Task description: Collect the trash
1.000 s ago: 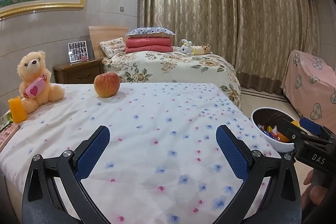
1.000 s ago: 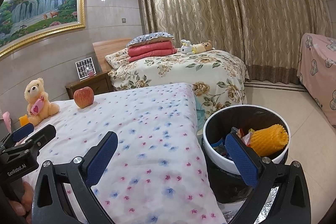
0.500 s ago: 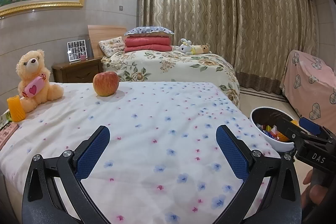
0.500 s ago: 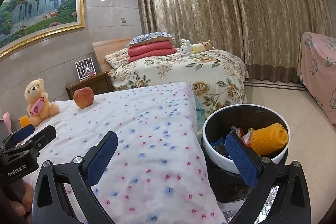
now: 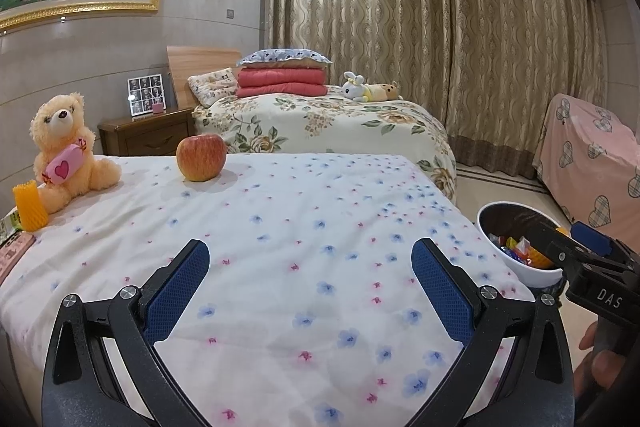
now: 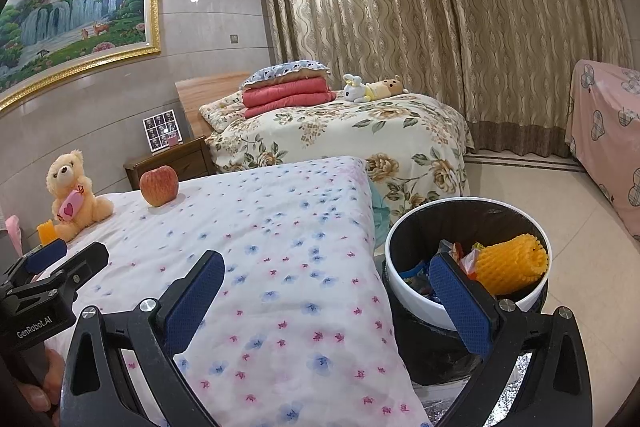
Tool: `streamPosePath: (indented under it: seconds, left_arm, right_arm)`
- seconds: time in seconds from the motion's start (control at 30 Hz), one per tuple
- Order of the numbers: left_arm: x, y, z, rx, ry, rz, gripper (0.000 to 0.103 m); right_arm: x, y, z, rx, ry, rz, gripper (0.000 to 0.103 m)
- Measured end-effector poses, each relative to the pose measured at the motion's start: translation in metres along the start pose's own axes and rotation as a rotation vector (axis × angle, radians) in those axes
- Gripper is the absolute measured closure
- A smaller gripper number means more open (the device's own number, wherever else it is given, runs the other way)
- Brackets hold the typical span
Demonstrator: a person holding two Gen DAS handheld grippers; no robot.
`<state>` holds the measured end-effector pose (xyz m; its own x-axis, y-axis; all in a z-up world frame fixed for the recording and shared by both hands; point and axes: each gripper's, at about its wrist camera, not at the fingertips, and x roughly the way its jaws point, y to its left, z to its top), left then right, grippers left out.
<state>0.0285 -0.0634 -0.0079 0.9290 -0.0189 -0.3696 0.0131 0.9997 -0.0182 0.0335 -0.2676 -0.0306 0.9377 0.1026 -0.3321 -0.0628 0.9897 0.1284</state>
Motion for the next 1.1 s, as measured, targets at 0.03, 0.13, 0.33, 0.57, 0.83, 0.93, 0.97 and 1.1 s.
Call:
streamPosePath:
  seconds: [0.03, 0.13, 0.33, 0.57, 0.83, 0.93, 0.97, 1.1]
  left_arm:
    - [0.0002, 0.0002, -0.0001, 0.001, 0.000, 0.001, 0.000]
    - [-0.0003, 0.0002, -0.0002, -0.001, 0.000, -0.003, 0.000]
    - [0.0002, -0.0003, -0.0017, 0.002, 0.000, -0.002, 0.000]
    - [-0.0010, -0.0014, -0.0018, 0.003, 0.000, -0.003, 0.000]
    - [-0.0019, -0.0026, -0.0016, 0.003, 0.003, -0.007, 0.000]
    - [-0.0021, -0.0030, -0.0016, 0.003, 0.004, -0.007, 0.000]
    - [-0.0021, -0.0029, -0.0016, 0.003, 0.004, -0.008, 0.000]
    - [-0.0022, -0.0031, -0.0016, 0.004, 0.004, -0.009, 0.000]
  right_arm:
    - [0.0002, 0.0000, 0.0001, 0.000, 0.001, -0.001, 0.000]
    - [0.0000, 0.0000, 0.0001, 0.001, 0.000, 0.000, 0.000]
    - [-0.0002, -0.0004, 0.0003, 0.001, 0.000, 0.000, 0.000]
    - [-0.0027, -0.0016, 0.0005, 0.003, -0.004, -0.002, 0.000]
    - [-0.0037, -0.0019, 0.0007, 0.002, -0.002, -0.001, 0.000]
    - [-0.0043, -0.0018, 0.0014, -0.002, 0.001, -0.002, 0.000]
    - [-0.0041, -0.0019, 0.0014, 0.000, 0.001, -0.001, 0.000]
    - [-0.0043, -0.0017, 0.0015, 0.000, 0.001, -0.001, 0.000]
